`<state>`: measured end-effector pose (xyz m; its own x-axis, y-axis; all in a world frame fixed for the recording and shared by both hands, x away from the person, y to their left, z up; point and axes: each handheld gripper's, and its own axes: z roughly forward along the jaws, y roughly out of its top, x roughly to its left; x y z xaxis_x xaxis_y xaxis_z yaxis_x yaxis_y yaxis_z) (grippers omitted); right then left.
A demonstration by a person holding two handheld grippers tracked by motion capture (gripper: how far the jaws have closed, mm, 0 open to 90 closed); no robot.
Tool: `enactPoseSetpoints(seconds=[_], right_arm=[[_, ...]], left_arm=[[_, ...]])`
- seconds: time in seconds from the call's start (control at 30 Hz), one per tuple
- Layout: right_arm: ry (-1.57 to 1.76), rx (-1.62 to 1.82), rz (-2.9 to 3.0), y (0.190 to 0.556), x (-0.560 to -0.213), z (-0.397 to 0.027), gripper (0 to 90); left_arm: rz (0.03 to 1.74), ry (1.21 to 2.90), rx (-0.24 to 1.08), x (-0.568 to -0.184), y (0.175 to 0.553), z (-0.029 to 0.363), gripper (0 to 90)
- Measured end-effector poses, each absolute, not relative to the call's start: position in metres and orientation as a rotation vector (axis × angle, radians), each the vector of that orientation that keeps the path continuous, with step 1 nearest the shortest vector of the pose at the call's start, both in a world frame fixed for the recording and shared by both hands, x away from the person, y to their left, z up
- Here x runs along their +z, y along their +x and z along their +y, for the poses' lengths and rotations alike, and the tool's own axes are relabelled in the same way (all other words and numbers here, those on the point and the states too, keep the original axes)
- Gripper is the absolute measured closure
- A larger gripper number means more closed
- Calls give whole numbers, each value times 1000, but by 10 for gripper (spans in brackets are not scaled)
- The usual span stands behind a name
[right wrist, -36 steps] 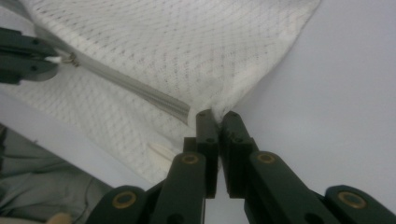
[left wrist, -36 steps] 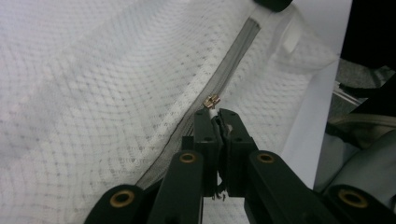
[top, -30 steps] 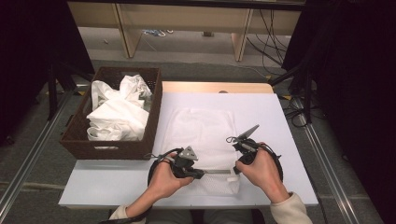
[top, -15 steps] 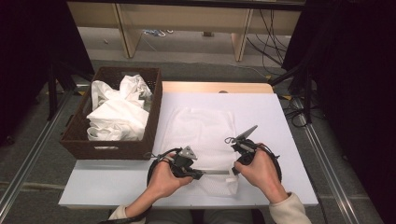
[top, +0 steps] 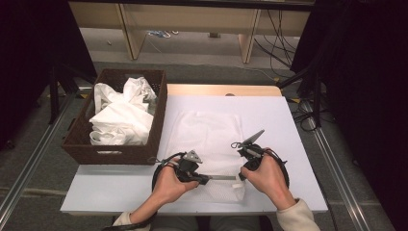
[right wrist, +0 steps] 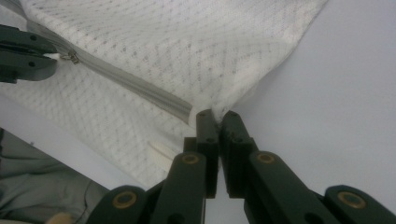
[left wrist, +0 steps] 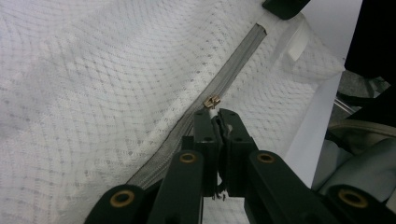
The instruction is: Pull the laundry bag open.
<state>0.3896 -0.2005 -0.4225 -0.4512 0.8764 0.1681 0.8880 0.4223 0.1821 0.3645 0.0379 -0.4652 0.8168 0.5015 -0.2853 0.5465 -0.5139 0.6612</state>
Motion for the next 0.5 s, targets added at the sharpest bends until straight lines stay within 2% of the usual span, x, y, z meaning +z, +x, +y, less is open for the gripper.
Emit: enactPoseSetpoints(seconds=[0.23,0.27,0.3,0.33,0.4,0.5], right_arm=[[-1623,-369,-2584,389,-426,-200,881],[-1625,-366,-2600,389,-426,-200,883],[-1625,-366,-2600,389,-426,-200,883],[-1706,-282,-2561,390,-422,-205,882],[-1685,-360,-2573,392,-422,-212,882],[-1654,-350,-2594,391,-418,-205,882]], left_arm=[[757,2234,-78,-466,363,38,863],[766,2312,-8,-465,364,43,863],[766,2312,-8,-465,364,43,864],[807,2252,-62,-465,366,54,864],[799,2212,-80,-464,362,58,863],[787,2246,-59,-464,360,60,863]])
